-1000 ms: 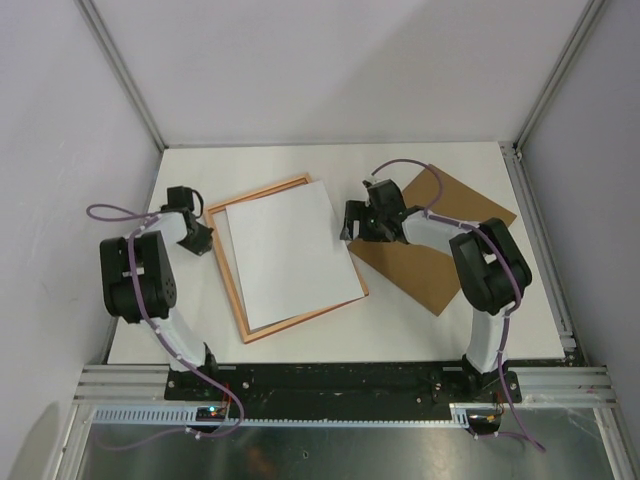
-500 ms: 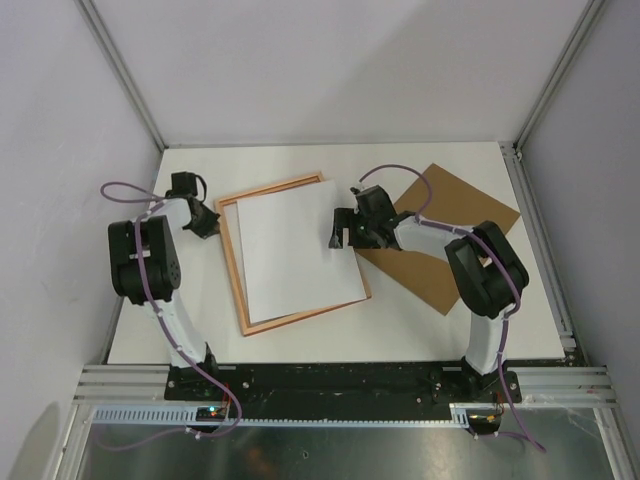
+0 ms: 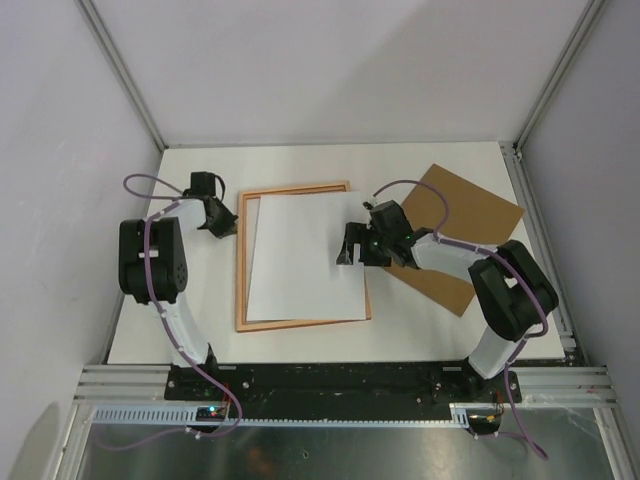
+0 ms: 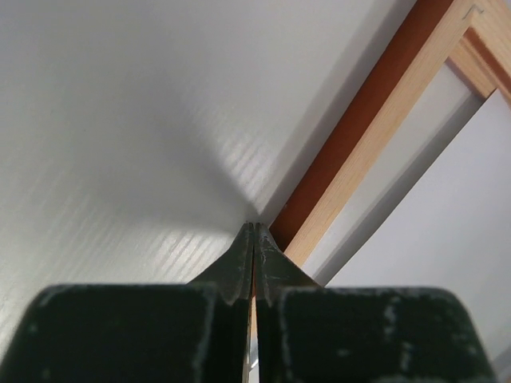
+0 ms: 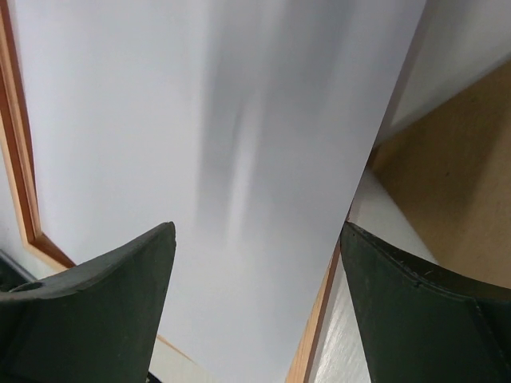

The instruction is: Put the photo into the frame

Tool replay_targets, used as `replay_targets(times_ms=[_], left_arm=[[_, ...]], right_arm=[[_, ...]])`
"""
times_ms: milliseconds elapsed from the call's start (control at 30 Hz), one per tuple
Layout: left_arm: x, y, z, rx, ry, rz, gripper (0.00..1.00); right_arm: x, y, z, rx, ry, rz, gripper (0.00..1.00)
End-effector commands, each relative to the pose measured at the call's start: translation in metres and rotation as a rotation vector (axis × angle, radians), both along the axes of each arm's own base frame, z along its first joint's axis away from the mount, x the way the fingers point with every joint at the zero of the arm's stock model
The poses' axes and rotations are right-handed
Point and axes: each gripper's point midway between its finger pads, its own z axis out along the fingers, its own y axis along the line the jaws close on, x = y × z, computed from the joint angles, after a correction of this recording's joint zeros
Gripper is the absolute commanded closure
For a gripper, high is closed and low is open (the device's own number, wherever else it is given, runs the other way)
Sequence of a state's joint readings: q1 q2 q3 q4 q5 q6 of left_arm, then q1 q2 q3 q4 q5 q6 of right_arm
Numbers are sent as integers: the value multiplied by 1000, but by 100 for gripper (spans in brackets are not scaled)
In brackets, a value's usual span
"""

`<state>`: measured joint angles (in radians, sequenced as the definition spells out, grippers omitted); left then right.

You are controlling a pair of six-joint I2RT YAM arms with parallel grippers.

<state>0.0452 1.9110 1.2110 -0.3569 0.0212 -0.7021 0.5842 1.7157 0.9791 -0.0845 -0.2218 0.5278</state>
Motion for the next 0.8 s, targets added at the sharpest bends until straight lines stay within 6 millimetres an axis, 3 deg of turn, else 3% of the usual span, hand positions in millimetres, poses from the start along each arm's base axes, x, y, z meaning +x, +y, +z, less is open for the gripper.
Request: replay_targets(times_ms=[0,267,467,767], left_arm=[[-19,-9,0,-1,25,-45,100],[-19,-6,1,19,21,-76,100],[-18,-7,1,17,18,-102,100],[-18,-7,3,12,13,-125,100]], right_arm=[[0,17,37,101,-85,28,12],[53,-5,46,121,-159,-103,12],[92,-2,43,114,-203,-159,12],[124,-6,31,61,-224,-248,13]])
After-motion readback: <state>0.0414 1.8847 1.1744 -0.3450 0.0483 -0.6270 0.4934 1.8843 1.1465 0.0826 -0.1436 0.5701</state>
